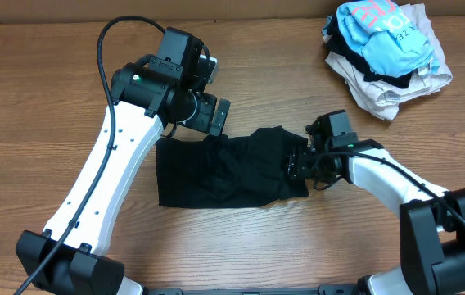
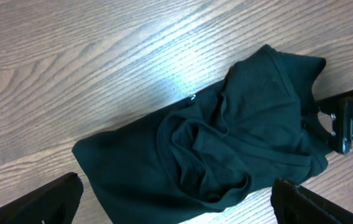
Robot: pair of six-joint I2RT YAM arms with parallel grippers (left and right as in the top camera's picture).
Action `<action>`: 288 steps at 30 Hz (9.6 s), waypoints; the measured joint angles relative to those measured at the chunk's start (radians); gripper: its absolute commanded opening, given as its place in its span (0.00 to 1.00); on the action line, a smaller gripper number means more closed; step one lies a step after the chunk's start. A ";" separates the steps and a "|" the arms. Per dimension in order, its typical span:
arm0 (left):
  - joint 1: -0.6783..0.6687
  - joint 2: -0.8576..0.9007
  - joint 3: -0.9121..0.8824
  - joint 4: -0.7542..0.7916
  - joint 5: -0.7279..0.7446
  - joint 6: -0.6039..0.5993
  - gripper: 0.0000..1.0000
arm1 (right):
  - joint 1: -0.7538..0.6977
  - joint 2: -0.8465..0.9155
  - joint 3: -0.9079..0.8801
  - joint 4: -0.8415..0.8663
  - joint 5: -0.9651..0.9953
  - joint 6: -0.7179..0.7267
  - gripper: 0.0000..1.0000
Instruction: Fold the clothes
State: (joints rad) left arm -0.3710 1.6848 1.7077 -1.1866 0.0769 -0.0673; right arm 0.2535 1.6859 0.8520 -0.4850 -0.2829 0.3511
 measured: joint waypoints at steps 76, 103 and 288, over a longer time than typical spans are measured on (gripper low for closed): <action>0.006 0.000 0.000 0.004 -0.122 0.000 1.00 | -0.188 -0.262 0.027 -0.257 -0.079 -0.104 0.91; 0.013 0.000 0.000 -0.021 -0.127 0.000 1.00 | 0.145 0.032 0.066 -0.191 0.377 0.206 0.08; 0.503 0.129 0.000 0.110 -0.012 0.023 1.00 | 0.547 0.164 0.521 -0.393 0.299 1.297 1.00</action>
State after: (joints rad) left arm 0.1318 1.8133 1.7077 -1.0767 0.0647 -0.0444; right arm 0.8005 1.8500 1.3727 -0.8776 0.0162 1.6478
